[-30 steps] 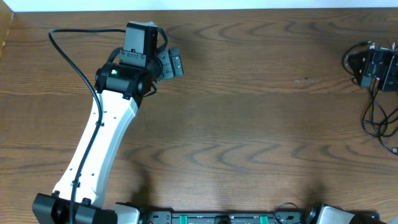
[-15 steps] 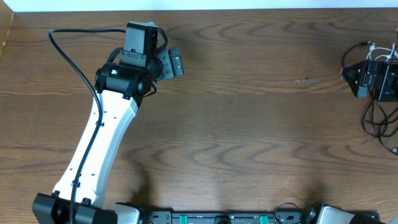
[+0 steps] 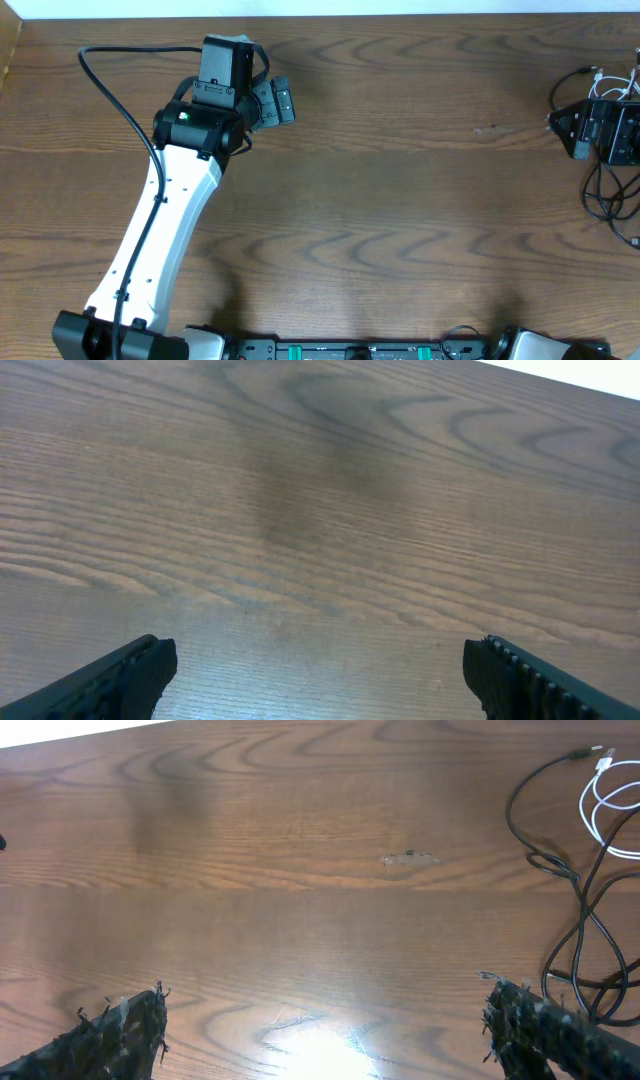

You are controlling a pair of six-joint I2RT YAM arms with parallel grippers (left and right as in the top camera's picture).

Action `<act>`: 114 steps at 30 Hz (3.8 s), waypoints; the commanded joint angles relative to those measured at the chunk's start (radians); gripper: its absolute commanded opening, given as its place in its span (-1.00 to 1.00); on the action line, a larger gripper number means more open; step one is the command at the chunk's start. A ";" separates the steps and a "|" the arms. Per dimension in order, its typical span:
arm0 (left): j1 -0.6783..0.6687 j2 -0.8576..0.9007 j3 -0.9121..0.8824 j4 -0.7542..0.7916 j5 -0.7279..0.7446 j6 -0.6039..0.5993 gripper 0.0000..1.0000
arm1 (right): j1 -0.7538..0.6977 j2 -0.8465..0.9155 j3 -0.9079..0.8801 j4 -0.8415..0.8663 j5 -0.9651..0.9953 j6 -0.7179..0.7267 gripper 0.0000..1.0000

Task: Untangle cables

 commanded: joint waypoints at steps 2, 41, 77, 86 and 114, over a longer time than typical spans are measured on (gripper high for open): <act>0.006 -0.006 0.022 -0.001 -0.020 0.009 0.94 | 0.003 -0.005 0.012 -0.002 -0.009 -0.018 0.99; 0.006 -0.006 0.022 -0.001 -0.020 0.009 0.94 | 0.351 -1.214 -1.746 1.542 0.238 0.055 0.99; 0.006 -0.006 0.022 0.000 -0.020 0.009 0.95 | 0.352 -1.413 -1.965 1.472 0.335 0.047 0.99; 0.008 -0.006 0.022 -0.004 -0.140 0.009 0.95 | 0.352 -1.413 -1.965 1.472 0.335 0.047 0.99; 0.216 -0.455 -0.457 0.408 0.018 0.149 0.95 | 0.352 -1.413 -1.965 1.472 0.335 0.047 0.99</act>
